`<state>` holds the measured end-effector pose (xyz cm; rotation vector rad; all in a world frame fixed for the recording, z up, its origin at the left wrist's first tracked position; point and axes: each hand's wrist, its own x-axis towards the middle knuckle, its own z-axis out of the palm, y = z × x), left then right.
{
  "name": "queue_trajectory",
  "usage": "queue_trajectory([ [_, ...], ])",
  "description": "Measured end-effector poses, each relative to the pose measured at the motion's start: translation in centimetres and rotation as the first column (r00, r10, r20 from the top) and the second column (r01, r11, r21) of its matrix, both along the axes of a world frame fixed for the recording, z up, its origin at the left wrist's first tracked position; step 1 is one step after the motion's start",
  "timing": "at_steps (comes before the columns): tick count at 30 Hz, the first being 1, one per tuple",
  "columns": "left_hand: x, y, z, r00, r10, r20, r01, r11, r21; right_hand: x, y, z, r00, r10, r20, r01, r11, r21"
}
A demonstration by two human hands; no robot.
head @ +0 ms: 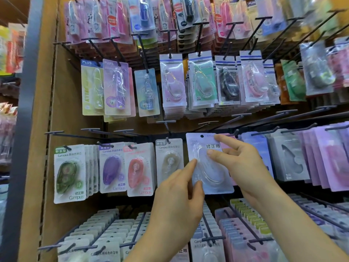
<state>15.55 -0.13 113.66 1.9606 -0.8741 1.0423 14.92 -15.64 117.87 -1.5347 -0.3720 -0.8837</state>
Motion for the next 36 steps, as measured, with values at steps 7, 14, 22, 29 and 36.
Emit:
queue_trajectory([
  [7, 0.5, 0.0, 3.6, 0.985, 0.117, 0.129, -0.120, 0.992, 0.021, 0.4, -0.1, -0.8, 0.995, -0.088, 0.049, 0.088, 0.996, -0.004],
  [14, 3.8, -3.5, 9.9, 0.996, 0.066, -0.066, -0.066, 0.998, 0.008, 0.7, -0.1, -1.6, 0.983, -0.151, 0.109, 0.161, 0.982, -0.099],
  [22, 4.1, -3.1, 10.6, 0.958, -0.136, -0.254, 0.102, 0.985, -0.141, 0.7, -0.7, -1.5, 0.995, 0.070, 0.076, -0.069, 0.998, -0.013],
  [29, 4.2, -2.8, 10.8, 0.966, -0.106, -0.236, 0.106, 0.994, -0.010, 0.9, -0.9, -1.8, 0.992, 0.100, 0.073, -0.100, 0.995, -0.006],
  [36, 4.7, -3.2, 9.0, 0.970, -0.195, -0.148, 0.165, 0.968, -0.191, 1.9, -1.1, -2.0, 0.995, -0.049, 0.087, 0.059, 0.991, -0.119],
])
